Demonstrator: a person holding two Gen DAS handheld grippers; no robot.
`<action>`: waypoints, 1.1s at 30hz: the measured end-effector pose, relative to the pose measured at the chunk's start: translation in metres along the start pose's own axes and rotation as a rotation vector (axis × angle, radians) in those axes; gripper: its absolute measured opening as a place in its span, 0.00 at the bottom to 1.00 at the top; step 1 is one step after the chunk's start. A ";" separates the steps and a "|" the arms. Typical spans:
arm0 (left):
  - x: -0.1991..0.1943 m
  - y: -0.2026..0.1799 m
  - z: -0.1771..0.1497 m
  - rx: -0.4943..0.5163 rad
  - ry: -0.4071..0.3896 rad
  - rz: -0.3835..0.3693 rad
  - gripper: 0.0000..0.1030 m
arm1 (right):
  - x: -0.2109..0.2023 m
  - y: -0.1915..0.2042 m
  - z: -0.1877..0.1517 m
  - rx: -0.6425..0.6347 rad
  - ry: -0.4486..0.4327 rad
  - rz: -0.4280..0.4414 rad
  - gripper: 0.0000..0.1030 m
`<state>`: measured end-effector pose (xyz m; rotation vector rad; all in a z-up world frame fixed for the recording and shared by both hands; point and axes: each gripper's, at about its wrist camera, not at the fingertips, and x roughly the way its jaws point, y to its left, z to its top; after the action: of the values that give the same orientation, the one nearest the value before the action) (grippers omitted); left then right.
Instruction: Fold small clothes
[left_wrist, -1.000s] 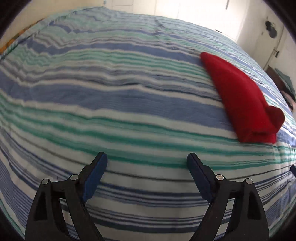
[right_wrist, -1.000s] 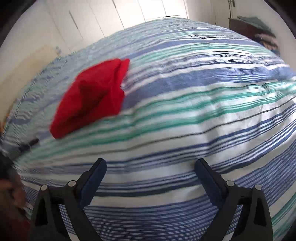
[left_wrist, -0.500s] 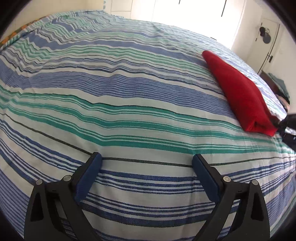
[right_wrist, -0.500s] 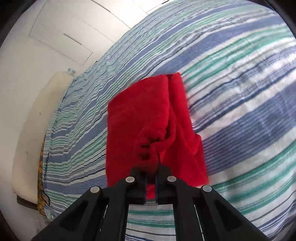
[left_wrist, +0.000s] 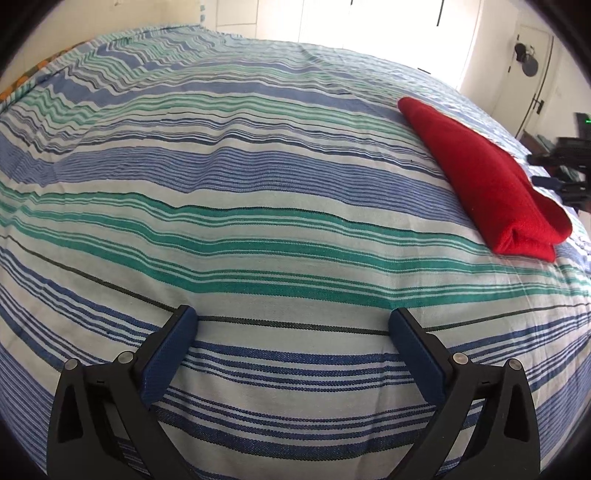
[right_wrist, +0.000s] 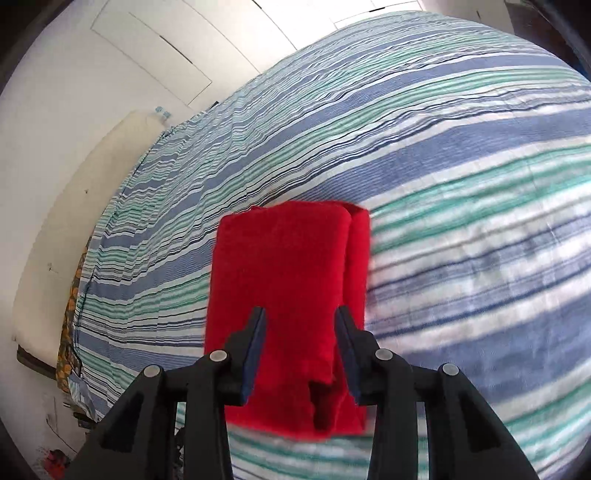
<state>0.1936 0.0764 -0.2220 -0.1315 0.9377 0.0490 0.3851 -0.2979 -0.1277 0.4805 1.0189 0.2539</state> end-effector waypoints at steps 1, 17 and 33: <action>0.000 0.000 0.000 0.000 0.000 -0.001 0.99 | 0.017 -0.004 0.007 0.010 0.022 -0.032 0.37; 0.000 0.000 -0.002 0.003 -0.008 -0.002 0.99 | 0.000 -0.010 -0.013 -0.087 -0.081 -0.117 0.26; -0.023 -0.015 0.037 -0.072 0.060 -0.173 0.99 | -0.028 -0.007 -0.095 -0.171 -0.044 -0.025 0.08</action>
<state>0.2113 0.0670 -0.1801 -0.2816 0.9814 -0.0816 0.2892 -0.2904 -0.1508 0.3167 0.9500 0.3045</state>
